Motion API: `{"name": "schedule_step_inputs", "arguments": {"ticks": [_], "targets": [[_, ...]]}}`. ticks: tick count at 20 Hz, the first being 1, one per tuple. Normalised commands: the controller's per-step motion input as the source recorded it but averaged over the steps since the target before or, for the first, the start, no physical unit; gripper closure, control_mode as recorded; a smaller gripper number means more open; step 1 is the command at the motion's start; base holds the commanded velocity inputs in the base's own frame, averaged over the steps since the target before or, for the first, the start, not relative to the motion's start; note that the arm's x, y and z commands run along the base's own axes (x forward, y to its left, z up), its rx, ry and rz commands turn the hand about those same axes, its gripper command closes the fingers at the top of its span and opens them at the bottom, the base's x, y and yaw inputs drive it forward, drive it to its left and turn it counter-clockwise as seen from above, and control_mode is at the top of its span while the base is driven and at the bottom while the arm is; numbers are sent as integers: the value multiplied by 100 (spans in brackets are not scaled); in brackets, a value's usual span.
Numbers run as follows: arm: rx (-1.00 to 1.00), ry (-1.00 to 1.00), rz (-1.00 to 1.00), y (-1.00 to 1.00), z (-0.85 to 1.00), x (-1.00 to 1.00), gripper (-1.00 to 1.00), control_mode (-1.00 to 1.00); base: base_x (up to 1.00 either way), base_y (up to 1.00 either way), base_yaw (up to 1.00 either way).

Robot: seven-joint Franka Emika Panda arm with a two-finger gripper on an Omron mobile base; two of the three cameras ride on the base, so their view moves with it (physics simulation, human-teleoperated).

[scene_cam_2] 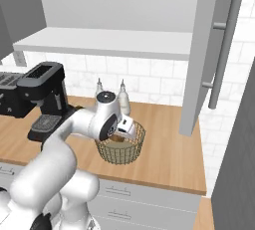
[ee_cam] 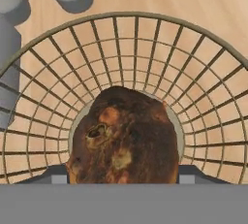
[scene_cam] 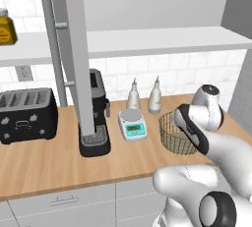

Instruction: Open the cabinet, pick up the bread from the cabinet and place it in the basket. Then move the basket to the dining counter.

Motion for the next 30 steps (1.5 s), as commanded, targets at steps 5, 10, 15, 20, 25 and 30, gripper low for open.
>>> {"name": "schedule_step_inputs", "arguments": {"ticks": [5, 10, 15, 20, 25, 30], "targets": [[5, 13, 0, -13, -16, 25, 100, -100, 0, 0, 0], [4, 7, 0, 0, -21, 30, 100, -100, 0, 0, 0], [1, 0, 0, 0, -25, 10, 100, -100, 0, 0, 0], [0, 0, 0, 0, -24, 2, 100, -100, 0, 0, 0], [0, 0, 0, 0, -22, 9, 100, -100, 0, 0, 0], [0, 0, 0, 6, -12, 3, -100, -100, 0, 0, 0]]}}
